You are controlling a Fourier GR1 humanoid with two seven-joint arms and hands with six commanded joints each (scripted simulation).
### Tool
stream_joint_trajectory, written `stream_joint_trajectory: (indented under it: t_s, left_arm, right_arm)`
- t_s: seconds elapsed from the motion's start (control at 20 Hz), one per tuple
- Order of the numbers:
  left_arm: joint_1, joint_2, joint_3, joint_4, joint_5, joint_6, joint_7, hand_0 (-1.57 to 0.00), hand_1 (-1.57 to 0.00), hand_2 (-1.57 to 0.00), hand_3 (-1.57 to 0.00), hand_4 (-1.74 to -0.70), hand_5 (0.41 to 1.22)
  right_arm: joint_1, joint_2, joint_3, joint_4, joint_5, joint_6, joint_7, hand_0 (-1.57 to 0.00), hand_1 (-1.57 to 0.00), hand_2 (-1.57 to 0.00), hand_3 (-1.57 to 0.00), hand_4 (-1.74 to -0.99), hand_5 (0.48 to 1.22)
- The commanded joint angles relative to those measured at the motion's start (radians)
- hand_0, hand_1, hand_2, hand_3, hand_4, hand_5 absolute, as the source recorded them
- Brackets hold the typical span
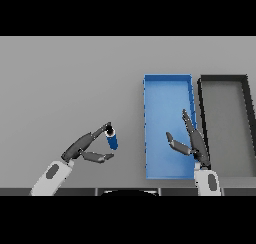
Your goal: Pick up the blue pipe and place it into the blue bin.
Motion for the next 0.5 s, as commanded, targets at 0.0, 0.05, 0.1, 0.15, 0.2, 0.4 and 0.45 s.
stream_joint_trajectory:
  t_s: [0.0, 0.05, 0.1, 0.15, 0.2, 0.4, 0.45]
  left_arm:
    - [-0.005, -0.014, 0.001, 0.008, -0.001, 0.008, -0.011, 0.0, 0.0, 0.0, 0.0, -1.23, 0.502]
    - [-0.02, -0.031, -0.001, 0.035, -0.009, 0.012, -0.013, 0.0, 0.0, 0.0, 0.0, -1.23, 0.502]
    - [-0.026, -0.046, -0.004, 0.04, -0.003, 0.008, -0.021, 0.0, 0.0, 0.0, 0.0, -1.22, 0.502]
    - [-0.05, -0.074, -0.007, 0.072, -0.003, 0.008, -0.011, 0.0, 0.0, 0.0, 0.0, -1.22, 0.502]
    - [-0.053, -0.09, -0.013, 0.092, -0.013, 0.011, -0.024, 0.0, 0.0, 0.0, 0.0, -1.21, 0.499]
    - [-0.094, -0.129, -0.025, 0.166, -0.07, 0.042, -0.055, 0.0, 0.0, 0.0, 0.0, -1.16, 0.491]
    - [-0.107, -0.155, -0.024, 0.198, -0.056, 0.032, -0.051, 0.0, 0.0, 0.0, 0.0, -1.18, 0.5]
  right_arm:
    - [-0.003, 0.003, 0.003, -0.004, 0.01, -0.009, 0.001, 0.0, 0.0, 0.0, 0.0, -1.309, 0.651]
    - [0.004, 0.008, 0.01, -0.003, 0.014, -0.008, 0.001, 0.0, 0.0, 0.0, 0.0, -1.314, 0.653]
    - [0.005, 0.006, 0.004, 0.003, 0.01, -0.007, 0.0, 0.0, 0.0, 0.0, 0.0, -1.318, 0.654]
    - [-0.005, 0.005, 0.001, 0.004, 0.012, -0.011, 0.011, 0.0, 0.0, 0.0, 0.0, -1.32, 0.655]
    - [-0.004, 0.002, 0.002, -0.004, 0.013, -0.011, 0.005, 0.0, 0.0, 0.0, 0.0, -1.318, 0.657]
    - [0.004, 0.002, 0.001, -0.012, 0.013, -0.013, 0.035, 0.0, 0.0, 0.0, 0.0, -1.323, 0.665]
    - [0.009, -0.001, 0.003, -0.014, 0.021, -0.015, 0.013, 0.0, 0.0, 0.0, 0.0, -1.319, 0.665]
